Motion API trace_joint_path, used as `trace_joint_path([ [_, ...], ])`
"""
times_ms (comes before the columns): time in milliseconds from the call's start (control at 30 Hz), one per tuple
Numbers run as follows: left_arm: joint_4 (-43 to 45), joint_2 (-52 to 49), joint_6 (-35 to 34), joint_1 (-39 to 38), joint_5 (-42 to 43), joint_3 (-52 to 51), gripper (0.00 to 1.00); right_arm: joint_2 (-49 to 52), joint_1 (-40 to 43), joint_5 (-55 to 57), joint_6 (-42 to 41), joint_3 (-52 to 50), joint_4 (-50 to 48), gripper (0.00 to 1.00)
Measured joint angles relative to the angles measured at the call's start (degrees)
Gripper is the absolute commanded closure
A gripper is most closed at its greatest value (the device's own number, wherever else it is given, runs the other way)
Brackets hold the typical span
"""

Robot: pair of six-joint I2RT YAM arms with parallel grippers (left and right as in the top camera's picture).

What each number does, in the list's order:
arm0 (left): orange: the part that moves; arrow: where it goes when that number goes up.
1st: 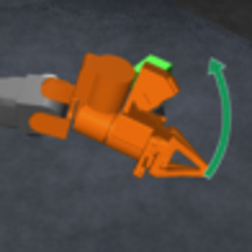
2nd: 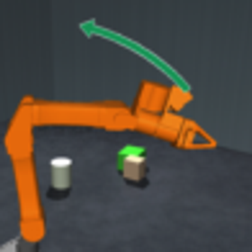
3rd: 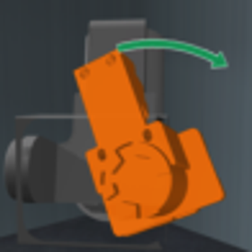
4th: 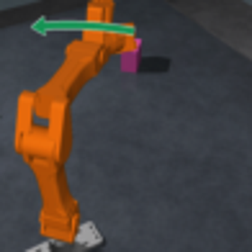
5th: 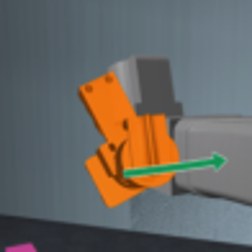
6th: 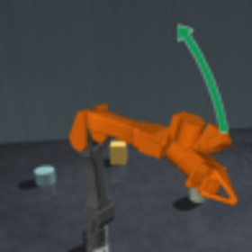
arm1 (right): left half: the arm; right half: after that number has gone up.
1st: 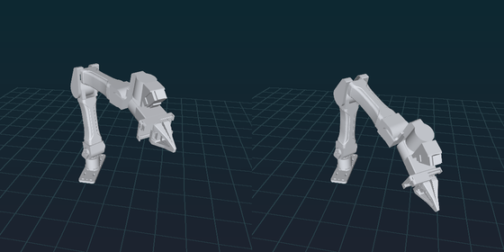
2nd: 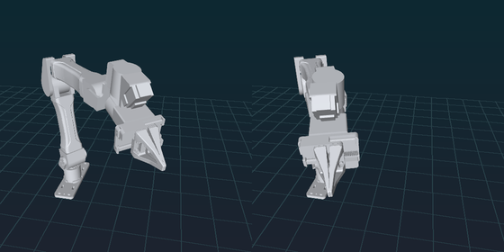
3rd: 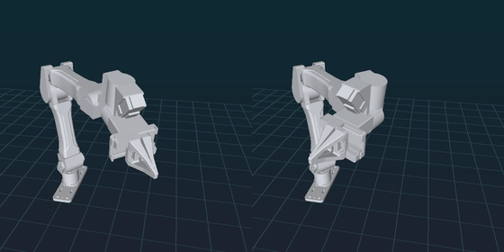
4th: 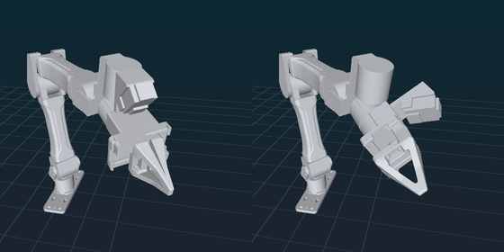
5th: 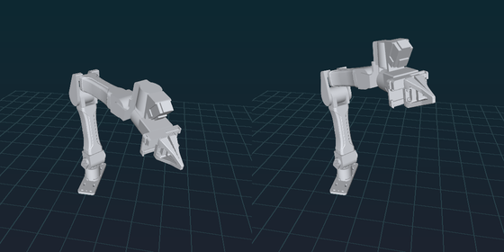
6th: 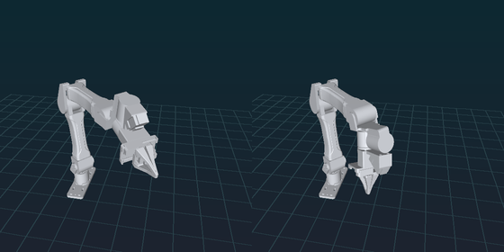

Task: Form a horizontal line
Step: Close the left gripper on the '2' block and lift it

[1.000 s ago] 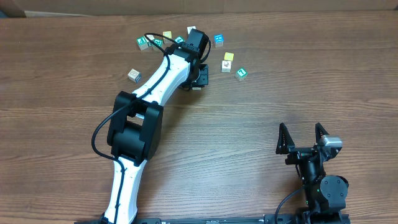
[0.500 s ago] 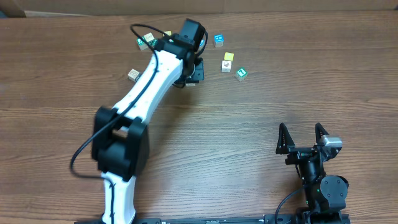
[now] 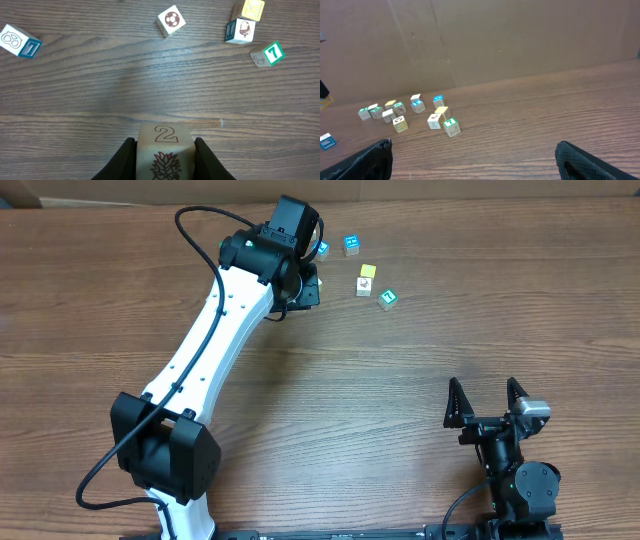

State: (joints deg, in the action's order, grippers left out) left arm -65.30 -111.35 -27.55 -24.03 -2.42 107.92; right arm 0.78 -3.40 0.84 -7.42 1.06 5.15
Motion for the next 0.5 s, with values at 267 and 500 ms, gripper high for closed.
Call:
trace_joint_path([
  [267,-0.3,0.0,0.0,0.0,0.0,0.0,0.80,0.0,0.0,0.0,0.0,0.0,0.0,0.00],
  [500,-0.3,0.0,0.0,0.0,0.0,0.0,0.80,0.0,0.0,0.0,0.0,0.0,0.0,0.00],
])
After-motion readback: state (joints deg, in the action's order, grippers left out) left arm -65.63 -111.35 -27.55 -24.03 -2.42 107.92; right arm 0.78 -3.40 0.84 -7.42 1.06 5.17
